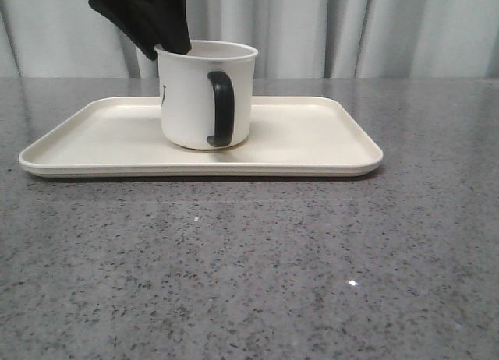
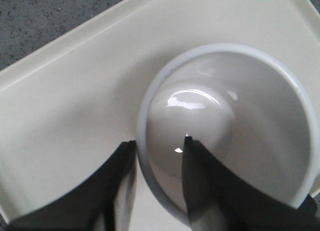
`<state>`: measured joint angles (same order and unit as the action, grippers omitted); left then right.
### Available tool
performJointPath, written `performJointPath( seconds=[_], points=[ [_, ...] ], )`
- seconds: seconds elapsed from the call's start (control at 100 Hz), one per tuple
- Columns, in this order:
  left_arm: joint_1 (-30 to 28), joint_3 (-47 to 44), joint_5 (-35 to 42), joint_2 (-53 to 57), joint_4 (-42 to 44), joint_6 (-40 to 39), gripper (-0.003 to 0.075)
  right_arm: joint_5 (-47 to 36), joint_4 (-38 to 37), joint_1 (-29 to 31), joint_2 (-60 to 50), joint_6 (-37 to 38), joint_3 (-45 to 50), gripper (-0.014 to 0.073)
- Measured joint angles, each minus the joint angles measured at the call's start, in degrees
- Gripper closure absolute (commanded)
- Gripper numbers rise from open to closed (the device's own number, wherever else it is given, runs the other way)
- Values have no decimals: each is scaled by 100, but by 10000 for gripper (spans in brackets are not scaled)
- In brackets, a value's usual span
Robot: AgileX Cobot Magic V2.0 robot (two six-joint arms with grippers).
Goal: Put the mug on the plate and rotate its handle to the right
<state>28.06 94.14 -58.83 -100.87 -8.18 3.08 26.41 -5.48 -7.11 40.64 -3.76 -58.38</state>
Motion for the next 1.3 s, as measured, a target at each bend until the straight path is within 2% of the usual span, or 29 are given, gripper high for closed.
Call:
performJointPath(
  seconds=[0.27, 0.48, 0.76, 0.91, 1.3],
  points=[
    [0, 70, -27, 0, 0, 0, 488, 8, 0, 0, 0, 0, 0, 155],
    [0, 599, -151, 0, 0, 0, 488, 8, 0, 0, 0, 0, 0, 155],
    [0, 1294, -746, 0, 35, 0, 488, 8, 0, 0, 0, 0, 0, 155],
    [0, 1537, -1111, 60, 367, -12, 488, 14, 0, 0, 0, 0, 0, 155],
    [-227, 1594, -1365, 1513, 1365, -370, 491, 14, 0, 0, 0, 0, 0, 155]
  ],
)
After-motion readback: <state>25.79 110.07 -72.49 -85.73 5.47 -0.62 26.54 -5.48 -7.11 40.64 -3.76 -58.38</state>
